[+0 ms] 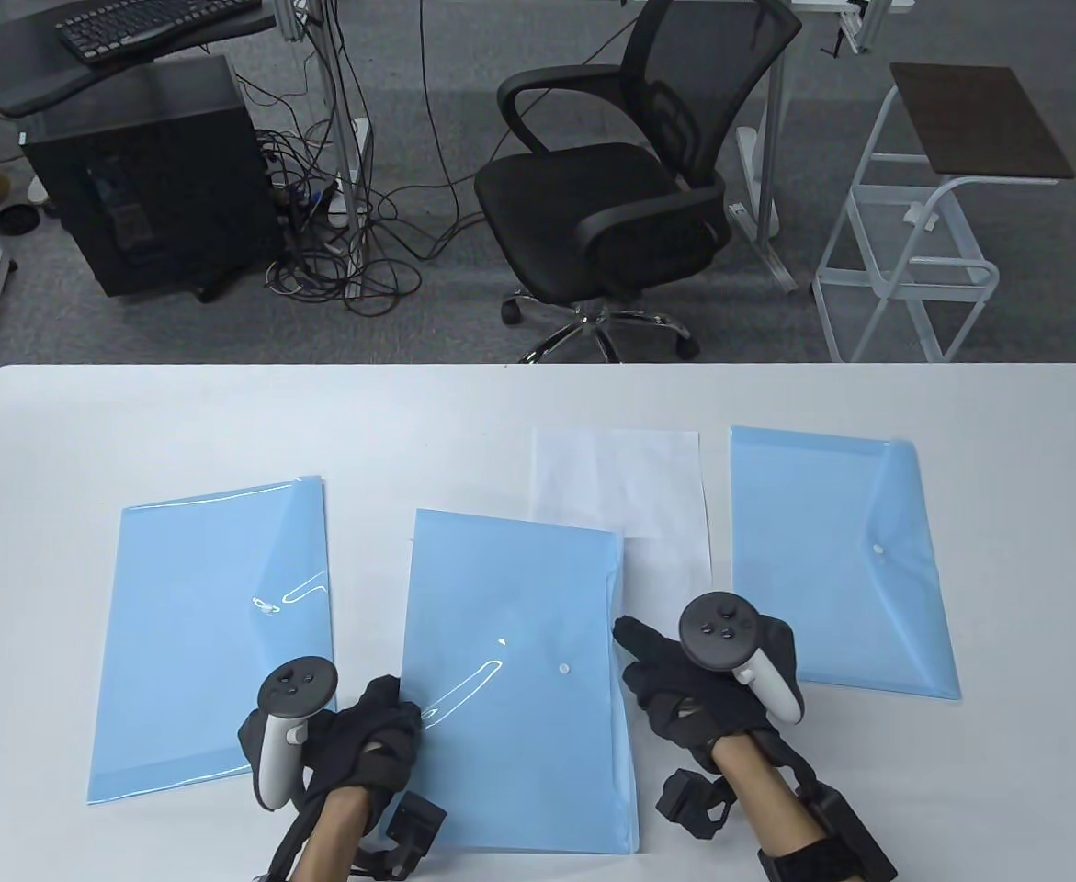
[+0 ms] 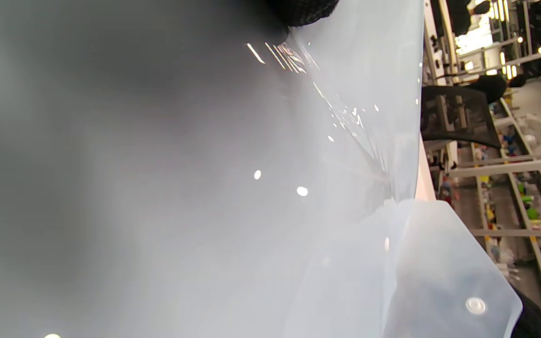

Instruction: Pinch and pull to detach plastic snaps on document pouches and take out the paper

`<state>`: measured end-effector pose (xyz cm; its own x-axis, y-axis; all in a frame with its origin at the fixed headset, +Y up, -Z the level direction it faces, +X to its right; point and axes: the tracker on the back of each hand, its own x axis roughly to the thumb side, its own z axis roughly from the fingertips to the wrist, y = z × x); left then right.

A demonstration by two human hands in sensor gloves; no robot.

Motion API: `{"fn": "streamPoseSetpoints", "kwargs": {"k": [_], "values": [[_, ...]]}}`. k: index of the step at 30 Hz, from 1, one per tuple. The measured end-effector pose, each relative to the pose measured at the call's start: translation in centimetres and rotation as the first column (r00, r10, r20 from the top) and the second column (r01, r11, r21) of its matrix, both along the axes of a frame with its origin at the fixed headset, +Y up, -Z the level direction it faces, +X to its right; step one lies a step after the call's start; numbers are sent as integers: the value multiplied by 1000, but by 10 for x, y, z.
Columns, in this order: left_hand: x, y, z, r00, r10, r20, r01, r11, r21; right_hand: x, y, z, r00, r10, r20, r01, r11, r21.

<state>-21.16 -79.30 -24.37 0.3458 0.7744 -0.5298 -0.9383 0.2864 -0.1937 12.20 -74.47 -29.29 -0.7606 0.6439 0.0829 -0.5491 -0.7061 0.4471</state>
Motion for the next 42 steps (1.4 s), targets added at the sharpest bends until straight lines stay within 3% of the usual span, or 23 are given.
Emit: {"fn": "streamPoseSetpoints", "kwargs": {"k": [3,12,28,34,39,42], "values": [[-1,0,0,1000,-8,-2,8,1000,-6,-21,-4,6,985,148,-93,-143,988,59],[0,0,1,1000,-23,-1,23,1000,-18,-53,-30,6,923,315,-219,-313,949,43],[1,-1,0,999,-33,7,33,999,-22,-66,-50,4,902,353,-249,-365,931,-2],[1,-1,0,1000,-30,3,30,999,-27,-61,-47,2,922,310,-233,-322,947,-14],[1,-1,0,1000,-17,7,17,999,-35,-48,-27,-1,933,334,-137,-319,940,120],[2,0,0,1000,-17,7,17,999,-36,-37,-13,-2,955,286,-84,-272,951,148]]}}
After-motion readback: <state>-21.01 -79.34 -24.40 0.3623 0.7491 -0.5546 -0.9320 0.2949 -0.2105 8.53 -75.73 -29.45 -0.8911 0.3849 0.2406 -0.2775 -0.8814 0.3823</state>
